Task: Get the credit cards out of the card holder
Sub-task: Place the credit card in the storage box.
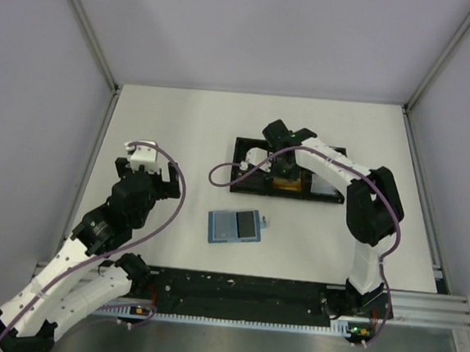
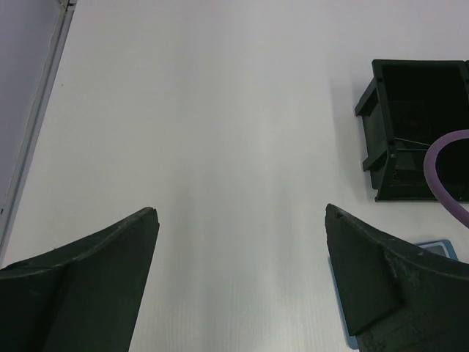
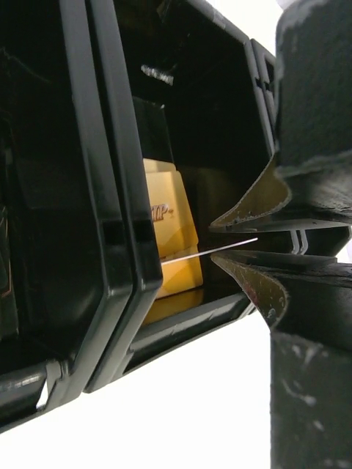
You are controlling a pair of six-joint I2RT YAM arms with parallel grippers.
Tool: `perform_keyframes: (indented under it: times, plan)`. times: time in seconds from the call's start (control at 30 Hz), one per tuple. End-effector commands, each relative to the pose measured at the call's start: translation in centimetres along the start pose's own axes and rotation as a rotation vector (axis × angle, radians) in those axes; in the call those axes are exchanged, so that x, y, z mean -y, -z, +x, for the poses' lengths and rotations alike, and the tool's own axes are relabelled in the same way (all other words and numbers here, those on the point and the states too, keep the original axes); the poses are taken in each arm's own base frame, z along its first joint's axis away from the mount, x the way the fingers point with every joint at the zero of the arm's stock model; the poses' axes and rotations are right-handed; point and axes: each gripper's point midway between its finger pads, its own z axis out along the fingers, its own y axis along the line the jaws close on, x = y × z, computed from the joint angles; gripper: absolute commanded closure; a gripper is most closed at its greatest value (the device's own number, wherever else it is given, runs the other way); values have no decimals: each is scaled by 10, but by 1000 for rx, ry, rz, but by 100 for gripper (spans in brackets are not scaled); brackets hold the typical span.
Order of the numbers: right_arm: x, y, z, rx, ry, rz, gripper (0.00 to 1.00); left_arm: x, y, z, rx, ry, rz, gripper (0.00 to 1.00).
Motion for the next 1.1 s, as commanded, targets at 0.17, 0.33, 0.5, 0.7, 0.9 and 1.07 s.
perform_keyframes:
  times: [0.17, 0.33, 0.5, 0.7, 0.9, 1.07]
  plan:
    - [56, 28, -10, 20, -104, 218, 70, 3, -4, -8, 32, 21, 10, 1]
    - [69, 60, -18, 108, -240, 298, 53, 3, -3, -9, 31, 27, 13, 1]
    - [70, 98, -24, 241, -527, 367, 39, 11, -5, -7, 12, 38, 46, 2]
    - [33, 123, -36, 462, -839, 269, 36, 46, -1, -7, -63, 118, 200, 1]
    - [-11, 145, -57, 791, -1017, 117, 36, 95, 4, 9, -161, 269, 413, 1]
    - [-51, 154, -76, 1045, -1044, -65, 36, 137, 4, 39, -274, 411, 584, 3]
